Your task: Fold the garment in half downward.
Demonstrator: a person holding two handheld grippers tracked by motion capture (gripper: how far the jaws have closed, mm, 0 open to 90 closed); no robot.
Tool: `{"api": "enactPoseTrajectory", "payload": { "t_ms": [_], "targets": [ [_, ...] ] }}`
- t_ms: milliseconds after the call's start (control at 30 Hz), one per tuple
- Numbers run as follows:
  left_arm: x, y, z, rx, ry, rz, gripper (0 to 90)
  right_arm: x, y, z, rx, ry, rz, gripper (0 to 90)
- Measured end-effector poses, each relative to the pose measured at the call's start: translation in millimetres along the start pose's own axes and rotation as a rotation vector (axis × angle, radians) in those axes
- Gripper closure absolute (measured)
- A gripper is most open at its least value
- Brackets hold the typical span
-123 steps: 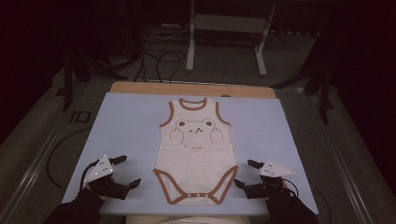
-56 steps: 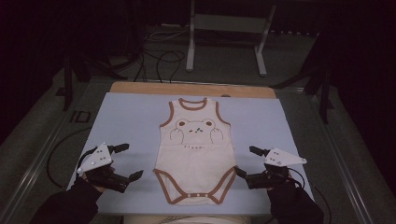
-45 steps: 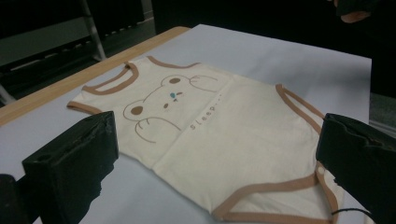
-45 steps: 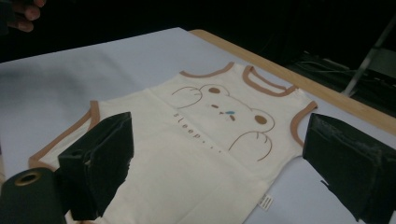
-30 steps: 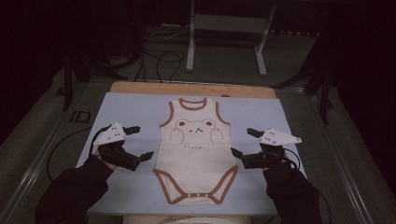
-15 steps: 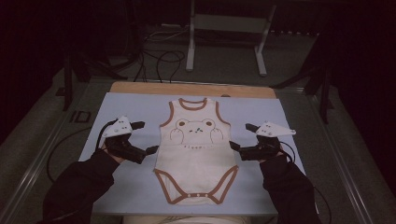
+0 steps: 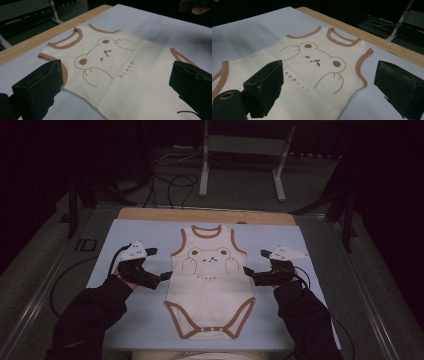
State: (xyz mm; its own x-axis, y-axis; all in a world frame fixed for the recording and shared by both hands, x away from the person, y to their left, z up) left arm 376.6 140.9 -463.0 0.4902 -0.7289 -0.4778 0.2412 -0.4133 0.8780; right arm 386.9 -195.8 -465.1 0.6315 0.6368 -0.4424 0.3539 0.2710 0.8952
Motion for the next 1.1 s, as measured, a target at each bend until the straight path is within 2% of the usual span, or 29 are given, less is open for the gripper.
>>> {"api": "enactPoseTrajectory", "payload": {
  "t_ms": [333,500,733,1100],
  "targets": [
    [19.1,-7.9,-5.1,-0.018,0.000,-0.044,0.1,17.4,-8.5,7.9,0.024,-0.016,-0.035,9.0],
    [32.8,-16.2,-5.3,-0.016,-0.008,-0.085,0.0,27.9,-16.0,13.5,0.033,-0.032,-0.064,10.7],
    [46.4,-25.6,-9.0,-0.046,0.007,-0.129,0.1,38.9,-28.2,18.2,0.051,-0.039,-0.111,10.7],
    [61.3,-35.6,-11.9,-0.098,0.013,-0.191,0.1,50.7,-37.7,28.0,0.097,-0.059,-0.158,10.7]
  ]
}}
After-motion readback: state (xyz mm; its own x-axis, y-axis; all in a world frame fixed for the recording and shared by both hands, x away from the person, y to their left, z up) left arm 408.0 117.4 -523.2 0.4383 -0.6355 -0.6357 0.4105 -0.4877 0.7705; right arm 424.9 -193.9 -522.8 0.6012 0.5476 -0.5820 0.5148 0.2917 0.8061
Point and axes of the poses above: each handheld gripper's, and its own axes: x roughly forward along the jaws, y roughly out of its top, z roughly to its right, the point moved 7 cm from there along x, roughly forward along the jaws, and after that the axes turned 4 degrees about x, right-handed, at the moved point
